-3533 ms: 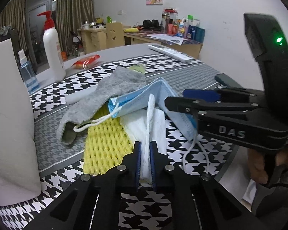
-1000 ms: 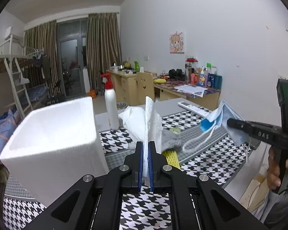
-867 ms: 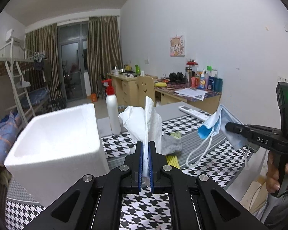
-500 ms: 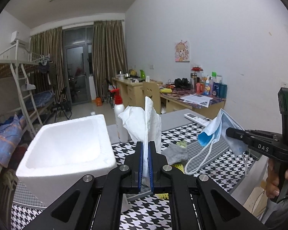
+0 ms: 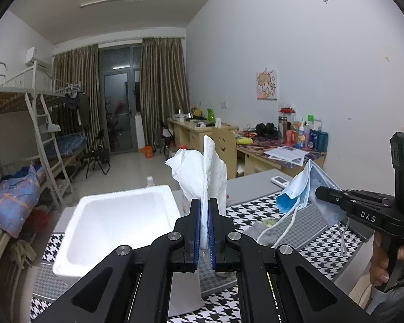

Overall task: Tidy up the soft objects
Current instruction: 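Carry the tissue with the left gripper while the right carries the mask toward the foam box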

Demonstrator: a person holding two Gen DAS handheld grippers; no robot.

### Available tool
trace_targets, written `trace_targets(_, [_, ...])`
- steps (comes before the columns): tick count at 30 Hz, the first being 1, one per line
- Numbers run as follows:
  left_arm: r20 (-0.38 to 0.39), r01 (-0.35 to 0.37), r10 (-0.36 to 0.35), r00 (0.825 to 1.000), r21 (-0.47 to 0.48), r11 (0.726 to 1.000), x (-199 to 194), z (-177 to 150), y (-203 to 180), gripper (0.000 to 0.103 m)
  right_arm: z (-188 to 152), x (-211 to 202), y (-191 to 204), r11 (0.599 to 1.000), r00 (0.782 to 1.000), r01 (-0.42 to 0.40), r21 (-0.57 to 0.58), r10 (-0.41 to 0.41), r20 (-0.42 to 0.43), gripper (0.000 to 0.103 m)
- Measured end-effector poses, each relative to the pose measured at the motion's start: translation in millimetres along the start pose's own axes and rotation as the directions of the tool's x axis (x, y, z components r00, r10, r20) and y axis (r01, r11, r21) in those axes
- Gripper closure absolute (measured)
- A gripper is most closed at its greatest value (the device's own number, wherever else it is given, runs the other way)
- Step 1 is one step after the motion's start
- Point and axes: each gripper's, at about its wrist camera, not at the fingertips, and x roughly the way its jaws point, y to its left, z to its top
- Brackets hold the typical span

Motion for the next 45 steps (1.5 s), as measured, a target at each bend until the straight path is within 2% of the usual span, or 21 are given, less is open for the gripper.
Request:
trace_targets(16, [0.013,-0.075,0.076,0.997,-0.038,0.996,9,14,24,0.097,22,20,23,0.998,0.998,-0.058,-0.024,0.059,0.007,0.098])
trace_targets(25, [0.010,-0.145,0.146,0.989,-0.061,0.988,13,15,41,0.097,29,30,38,0.994,0.995,-0.100,-0.049,0.101,0.008,0.098])
trace_targets(45, [-0.050,-0.209,0.205,0.978,-0.088,0.974,26,8,63,0.097,36,57,58,0.984,0.986,-0.165,-0.066,0.163,-0.025,0.098])
